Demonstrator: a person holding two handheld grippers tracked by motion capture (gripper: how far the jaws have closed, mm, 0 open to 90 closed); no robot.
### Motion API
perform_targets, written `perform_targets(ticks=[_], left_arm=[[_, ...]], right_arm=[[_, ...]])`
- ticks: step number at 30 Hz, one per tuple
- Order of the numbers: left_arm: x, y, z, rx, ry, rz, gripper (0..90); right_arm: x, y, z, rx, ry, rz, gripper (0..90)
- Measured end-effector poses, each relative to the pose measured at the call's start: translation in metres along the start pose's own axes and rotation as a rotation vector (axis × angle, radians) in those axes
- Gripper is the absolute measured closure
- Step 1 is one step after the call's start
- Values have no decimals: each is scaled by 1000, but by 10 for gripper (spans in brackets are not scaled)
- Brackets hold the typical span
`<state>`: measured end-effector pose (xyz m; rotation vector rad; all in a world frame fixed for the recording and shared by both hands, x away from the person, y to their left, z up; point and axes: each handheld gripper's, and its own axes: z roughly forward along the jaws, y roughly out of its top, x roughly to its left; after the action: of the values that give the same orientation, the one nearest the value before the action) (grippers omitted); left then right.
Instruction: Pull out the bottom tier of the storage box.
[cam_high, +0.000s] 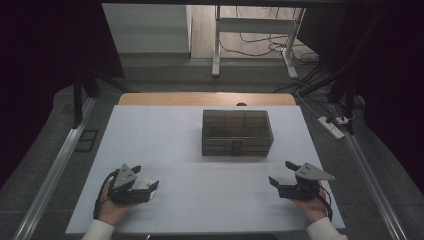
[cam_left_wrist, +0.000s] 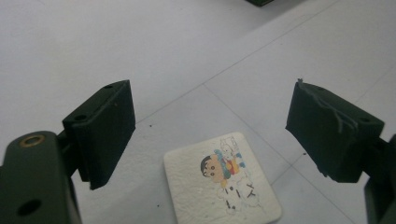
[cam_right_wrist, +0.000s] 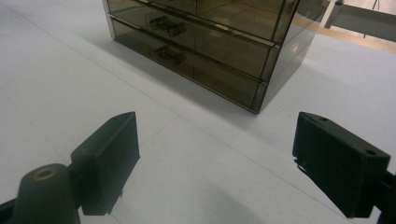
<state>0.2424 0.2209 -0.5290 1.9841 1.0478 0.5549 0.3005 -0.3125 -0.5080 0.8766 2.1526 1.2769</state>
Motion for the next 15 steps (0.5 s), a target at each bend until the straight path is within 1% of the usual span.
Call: perform_targets(ticks=[3,6,7,10,11,15], left_arm=[[-2,1,1,5,-1,6,155],[-3,1,1,8,-2,6,153],[-2,1,0,12,0,-1,152],[-3,1,0,16,6,-4,149],[-4,1,-2,12,11,1,148],[-5,0,-7,-8,9,-3,149]], right_arm=[[2,1,1,-8,1,3,147],[6,3,1,-7,-1,-7,147],[7,3,1,-7,-4,-8,147],[9,4,0,-14,-7,-4,149],[11,5,1,-19,-10,2,150],[15,6,5,-21,-18,-17,153]])
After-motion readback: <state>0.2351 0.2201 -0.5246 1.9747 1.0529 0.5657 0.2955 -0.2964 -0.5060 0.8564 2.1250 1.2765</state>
